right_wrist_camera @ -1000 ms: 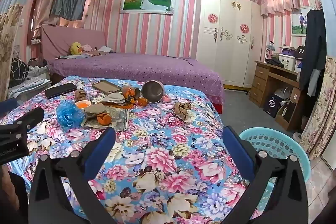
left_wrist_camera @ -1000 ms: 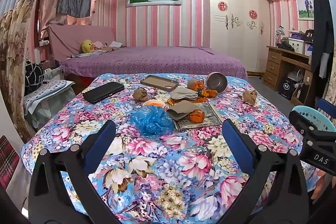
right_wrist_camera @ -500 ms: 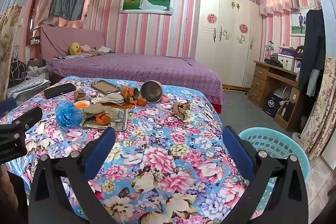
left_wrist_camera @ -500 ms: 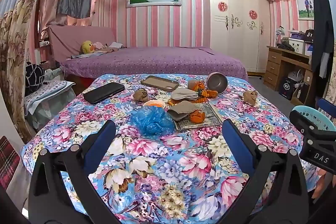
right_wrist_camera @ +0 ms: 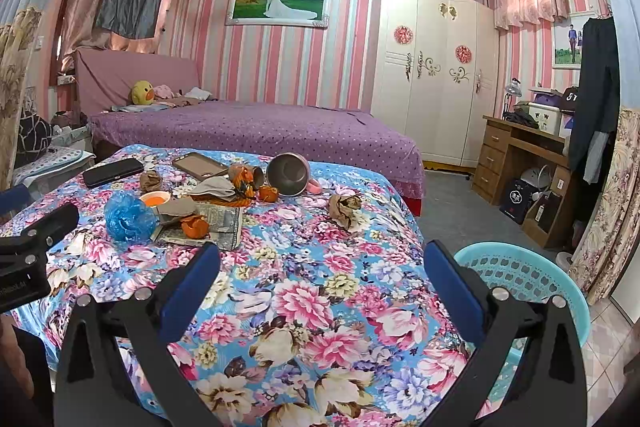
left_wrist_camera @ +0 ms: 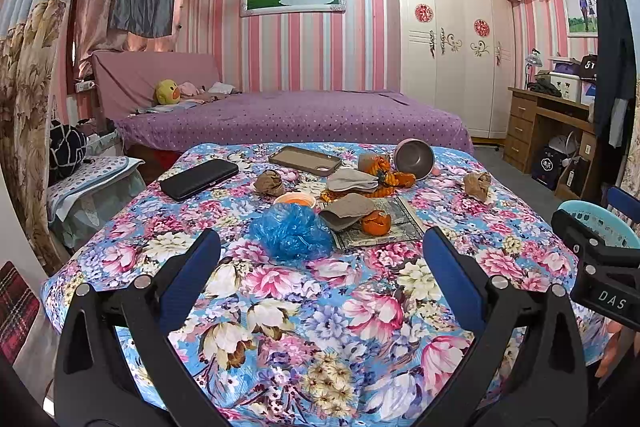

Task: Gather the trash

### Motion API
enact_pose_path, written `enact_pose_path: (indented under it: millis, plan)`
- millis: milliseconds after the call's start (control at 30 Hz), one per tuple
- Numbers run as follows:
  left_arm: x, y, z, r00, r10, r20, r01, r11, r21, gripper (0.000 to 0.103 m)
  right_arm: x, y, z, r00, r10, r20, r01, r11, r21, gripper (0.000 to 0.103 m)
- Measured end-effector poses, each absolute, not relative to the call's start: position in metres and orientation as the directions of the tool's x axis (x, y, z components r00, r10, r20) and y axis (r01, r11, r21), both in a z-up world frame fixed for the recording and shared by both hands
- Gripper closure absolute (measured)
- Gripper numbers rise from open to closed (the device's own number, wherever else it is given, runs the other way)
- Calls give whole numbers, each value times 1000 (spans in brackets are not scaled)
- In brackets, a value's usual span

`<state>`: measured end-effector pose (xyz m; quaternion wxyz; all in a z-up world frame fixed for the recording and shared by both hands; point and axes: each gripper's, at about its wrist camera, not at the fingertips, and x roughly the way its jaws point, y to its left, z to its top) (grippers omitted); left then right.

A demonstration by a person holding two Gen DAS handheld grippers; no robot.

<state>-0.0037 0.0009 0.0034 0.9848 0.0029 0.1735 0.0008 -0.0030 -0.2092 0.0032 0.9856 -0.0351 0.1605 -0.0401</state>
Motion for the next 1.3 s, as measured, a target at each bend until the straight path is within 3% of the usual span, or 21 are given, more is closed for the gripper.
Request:
enact_pose_path:
  millis: [1300]
  plan:
    - [-5, 1, 1, 939, 10, -344, -4, 1000, 18, 5, 0, -210, -9, 942, -98, -321, 74, 993, -88, 4]
